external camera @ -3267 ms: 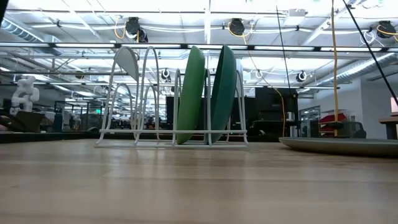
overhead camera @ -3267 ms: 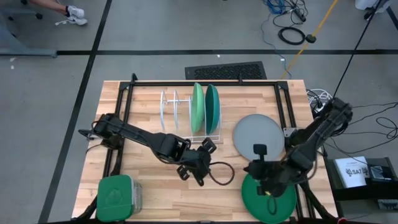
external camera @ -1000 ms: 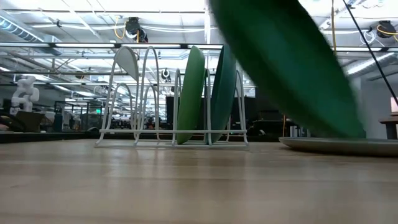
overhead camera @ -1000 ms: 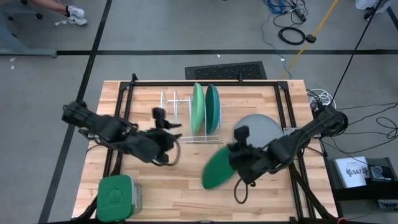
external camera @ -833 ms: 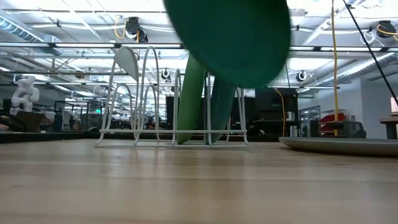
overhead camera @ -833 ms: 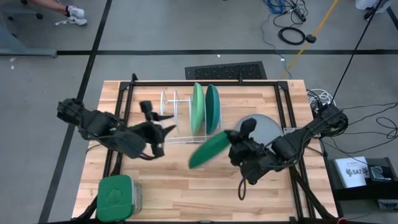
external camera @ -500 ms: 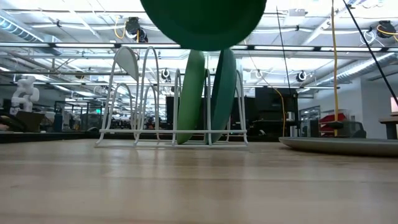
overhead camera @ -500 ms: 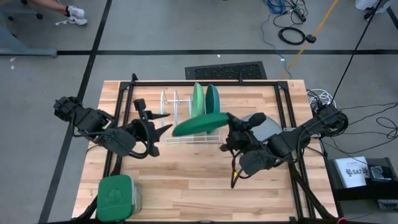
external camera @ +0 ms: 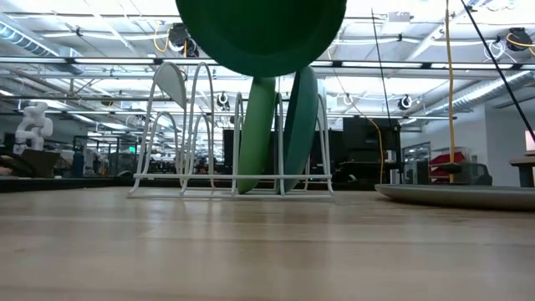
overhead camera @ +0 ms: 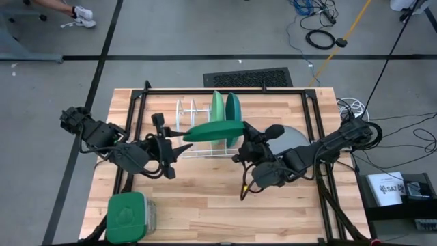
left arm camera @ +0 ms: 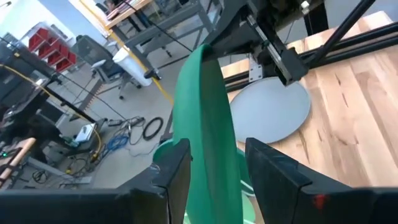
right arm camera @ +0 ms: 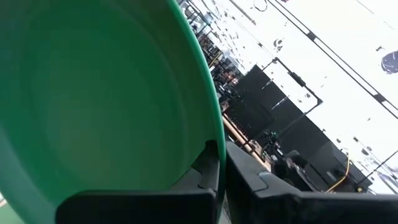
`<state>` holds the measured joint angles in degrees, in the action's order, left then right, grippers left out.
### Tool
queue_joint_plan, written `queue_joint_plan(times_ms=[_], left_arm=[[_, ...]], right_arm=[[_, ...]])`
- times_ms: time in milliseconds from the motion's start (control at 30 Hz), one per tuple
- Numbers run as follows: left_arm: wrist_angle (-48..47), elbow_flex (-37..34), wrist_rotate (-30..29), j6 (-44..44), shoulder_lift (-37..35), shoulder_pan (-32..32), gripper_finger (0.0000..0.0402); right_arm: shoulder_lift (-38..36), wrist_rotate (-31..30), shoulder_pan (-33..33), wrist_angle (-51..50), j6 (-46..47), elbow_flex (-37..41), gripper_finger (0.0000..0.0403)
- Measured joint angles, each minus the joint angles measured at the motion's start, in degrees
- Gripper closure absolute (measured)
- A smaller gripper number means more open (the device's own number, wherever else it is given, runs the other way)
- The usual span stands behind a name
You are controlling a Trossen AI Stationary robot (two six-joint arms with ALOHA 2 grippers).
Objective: Sort dishes
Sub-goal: Put the dark green plate into the dish rack
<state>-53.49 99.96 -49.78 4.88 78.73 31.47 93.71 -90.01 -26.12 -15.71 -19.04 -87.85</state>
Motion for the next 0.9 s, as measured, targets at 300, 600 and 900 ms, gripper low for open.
queue_joint_plan(times_ms=[300, 600, 900], left_arm=[[-2.4, 0.1, -3.5, -1.6, 4.9, -2.9, 0.0247], [-2.1, 0.0, -9.8, 0.0, 6.8, -4.3, 0.0247], [-0.4, 0.0, -13.5, 1.9, 6.7, -1.2, 0.0247]], right_arm=[[0.8, -0.5, 0.4, 5.2, -4.3, 0.0, 0.0402], [0.7, -0.3, 0.2, 5.9, -4.5, 0.0, 0.0402], [0.7, 0.2, 0.2, 5.9, -4.4, 0.0, 0.0402]])
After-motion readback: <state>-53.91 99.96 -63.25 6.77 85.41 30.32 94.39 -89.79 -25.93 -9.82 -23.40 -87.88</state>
